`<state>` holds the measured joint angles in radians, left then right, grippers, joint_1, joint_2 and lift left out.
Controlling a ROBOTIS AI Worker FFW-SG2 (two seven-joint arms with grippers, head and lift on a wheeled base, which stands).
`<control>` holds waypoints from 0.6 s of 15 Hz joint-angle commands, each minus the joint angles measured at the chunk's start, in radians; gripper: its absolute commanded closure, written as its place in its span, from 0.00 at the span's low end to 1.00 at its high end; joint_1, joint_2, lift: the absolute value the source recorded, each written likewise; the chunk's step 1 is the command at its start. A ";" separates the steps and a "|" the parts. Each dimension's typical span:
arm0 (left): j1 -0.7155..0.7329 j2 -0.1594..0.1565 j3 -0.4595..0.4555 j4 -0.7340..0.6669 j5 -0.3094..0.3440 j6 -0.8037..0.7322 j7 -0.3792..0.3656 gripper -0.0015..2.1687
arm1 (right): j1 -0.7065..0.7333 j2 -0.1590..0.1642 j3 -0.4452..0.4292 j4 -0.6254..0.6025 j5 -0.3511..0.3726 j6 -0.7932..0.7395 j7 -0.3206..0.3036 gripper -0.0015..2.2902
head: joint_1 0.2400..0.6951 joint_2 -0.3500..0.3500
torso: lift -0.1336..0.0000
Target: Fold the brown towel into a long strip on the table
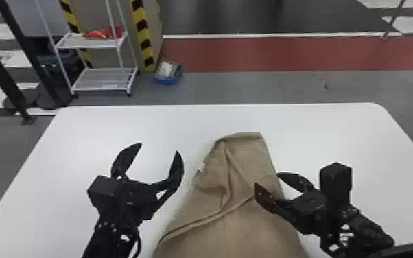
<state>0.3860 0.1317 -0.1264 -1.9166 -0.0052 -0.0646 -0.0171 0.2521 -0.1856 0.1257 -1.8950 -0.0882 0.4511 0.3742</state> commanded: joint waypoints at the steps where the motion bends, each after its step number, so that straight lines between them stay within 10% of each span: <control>1: -0.010 0.002 -0.010 -0.001 0.011 0.003 -0.010 0.07 | -0.010 0.000 0.006 0.020 0.010 0.033 0.015 0.23 | 1.00 0.58 | 0.14; 9: -0.013 0.009 -0.030 -0.001 -0.003 0.042 -0.040 0.07 | -0.011 0.015 0.026 0.037 0.042 0.033 0.057 0.30 | 1.00 0.58 | 0.14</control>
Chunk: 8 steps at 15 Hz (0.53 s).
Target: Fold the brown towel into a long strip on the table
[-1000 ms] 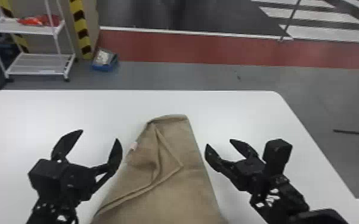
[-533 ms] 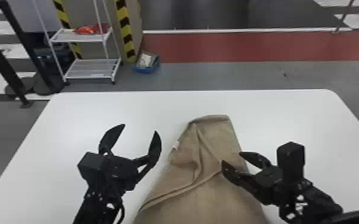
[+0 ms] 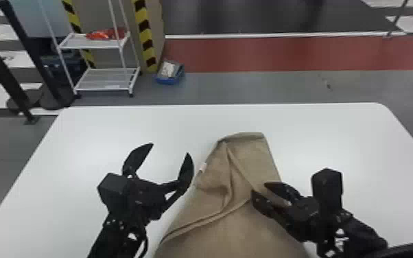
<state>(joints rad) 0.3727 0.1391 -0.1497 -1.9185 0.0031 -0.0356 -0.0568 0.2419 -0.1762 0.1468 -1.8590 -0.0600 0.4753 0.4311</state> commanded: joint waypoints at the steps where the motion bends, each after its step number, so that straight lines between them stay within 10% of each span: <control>1: 0.000 0.002 -0.008 0.003 -0.015 0.013 -0.003 0.07 | -0.001 0.012 0.007 0.001 0.028 0.015 0.000 0.30 | 1.00 0.58 | 0.14; 8: -0.012 0.000 -0.022 0.036 -0.015 0.013 -0.006 0.07 | -0.016 0.024 0.042 0.001 0.051 0.033 -0.006 0.43 | 1.00 0.59 | 0.14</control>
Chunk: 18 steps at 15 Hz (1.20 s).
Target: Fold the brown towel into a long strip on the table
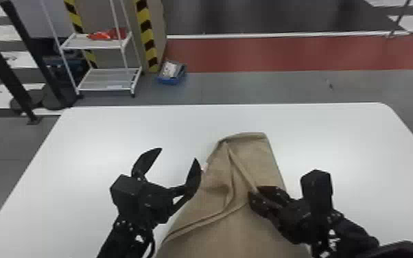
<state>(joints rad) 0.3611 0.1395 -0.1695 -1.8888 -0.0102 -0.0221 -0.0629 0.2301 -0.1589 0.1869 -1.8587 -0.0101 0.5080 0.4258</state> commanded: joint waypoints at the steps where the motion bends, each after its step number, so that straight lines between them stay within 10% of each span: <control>1: -0.002 0.000 -0.002 0.008 -0.002 0.003 0.000 0.07 | -0.009 0.016 0.002 0.006 0.001 0.001 -0.002 0.44 | 1.00 0.59 | 0.14; 5: -0.004 0.002 -0.001 0.008 -0.002 0.034 -0.018 0.09 | -0.026 0.018 0.002 0.029 0.001 -0.005 -0.002 0.48 | 1.00 0.60 | 0.14; 7: -0.011 -0.001 -0.001 0.024 0.010 0.040 -0.021 0.09 | -0.023 0.019 -0.003 0.030 -0.005 -0.005 -0.010 0.72 | 1.00 0.59 | 0.14; 18: -0.116 -0.009 -0.001 0.142 0.193 0.221 -0.187 0.15 | -0.011 0.013 -0.050 0.038 -0.019 -0.055 0.005 0.72 | 1.00 0.52 | 0.14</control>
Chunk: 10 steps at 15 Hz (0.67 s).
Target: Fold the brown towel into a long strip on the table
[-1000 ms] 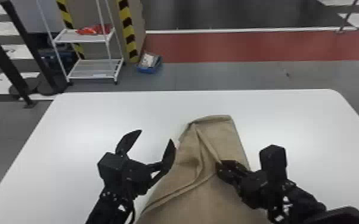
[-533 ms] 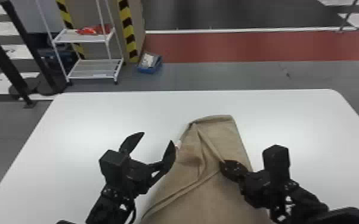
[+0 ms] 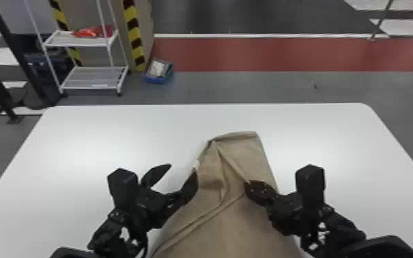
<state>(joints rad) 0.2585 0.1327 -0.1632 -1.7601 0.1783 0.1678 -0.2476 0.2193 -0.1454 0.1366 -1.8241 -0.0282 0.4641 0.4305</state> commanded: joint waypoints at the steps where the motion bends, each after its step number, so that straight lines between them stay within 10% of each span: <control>1: -0.022 -0.004 -0.012 0.030 0.004 0.046 -0.002 0.15 | 0.000 0.000 0.000 0.005 -0.001 -0.011 0.001 0.72 | 1.00 0.50 | 0.14; 10: -0.068 -0.004 -0.025 0.070 0.044 0.111 -0.019 0.30 | -0.014 0.000 0.000 0.031 -0.004 -0.026 0.001 0.72 | 1.00 0.47 | 0.14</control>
<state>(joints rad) 0.1913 0.1273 -0.1896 -1.6892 0.2242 0.2511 -0.2635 0.2073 -0.1457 0.1377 -1.7987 -0.0310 0.4437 0.4310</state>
